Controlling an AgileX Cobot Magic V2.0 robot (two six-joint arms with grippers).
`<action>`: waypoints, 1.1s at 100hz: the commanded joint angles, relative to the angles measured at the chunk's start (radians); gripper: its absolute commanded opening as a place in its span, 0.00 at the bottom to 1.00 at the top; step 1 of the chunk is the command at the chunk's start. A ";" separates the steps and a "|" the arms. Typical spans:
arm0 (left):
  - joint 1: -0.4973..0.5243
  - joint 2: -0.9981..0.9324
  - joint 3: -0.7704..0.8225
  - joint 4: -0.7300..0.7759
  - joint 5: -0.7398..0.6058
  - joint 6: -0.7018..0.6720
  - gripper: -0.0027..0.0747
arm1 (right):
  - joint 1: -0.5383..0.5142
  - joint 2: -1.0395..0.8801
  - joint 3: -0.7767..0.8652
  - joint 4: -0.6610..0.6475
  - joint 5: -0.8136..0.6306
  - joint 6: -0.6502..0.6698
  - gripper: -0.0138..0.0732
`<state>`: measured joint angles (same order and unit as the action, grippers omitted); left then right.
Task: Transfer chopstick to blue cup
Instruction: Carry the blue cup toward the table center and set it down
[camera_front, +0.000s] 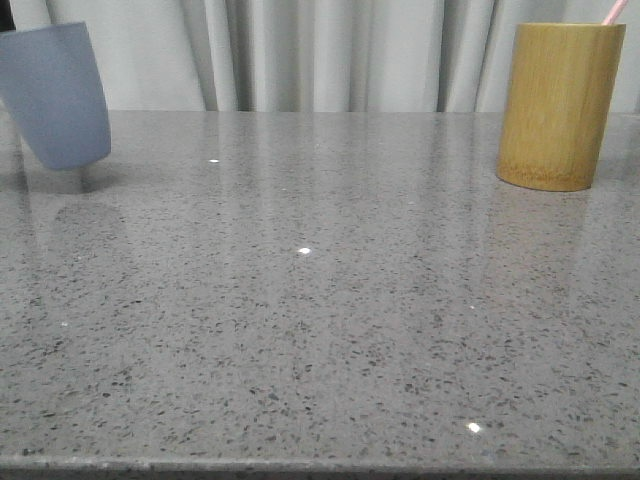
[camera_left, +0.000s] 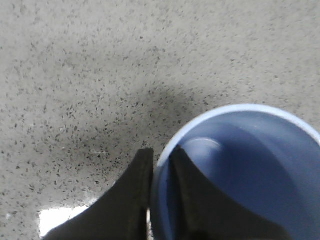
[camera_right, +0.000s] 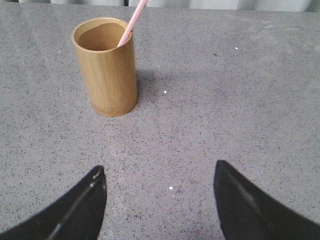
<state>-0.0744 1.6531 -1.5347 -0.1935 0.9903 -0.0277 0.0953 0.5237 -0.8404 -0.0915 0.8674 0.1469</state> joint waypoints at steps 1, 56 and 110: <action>-0.029 -0.042 -0.075 -0.025 0.002 0.013 0.01 | -0.006 0.012 -0.033 -0.010 -0.074 -0.003 0.70; -0.335 0.034 -0.247 0.024 0.002 0.013 0.01 | -0.006 0.012 -0.033 -0.010 -0.081 -0.003 0.70; -0.451 0.178 -0.294 0.077 0.013 0.013 0.01 | -0.006 0.012 -0.033 -0.010 -0.081 -0.003 0.70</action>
<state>-0.5126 1.8777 -1.7895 -0.1141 1.0471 -0.0105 0.0953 0.5237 -0.8404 -0.0912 0.8637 0.1469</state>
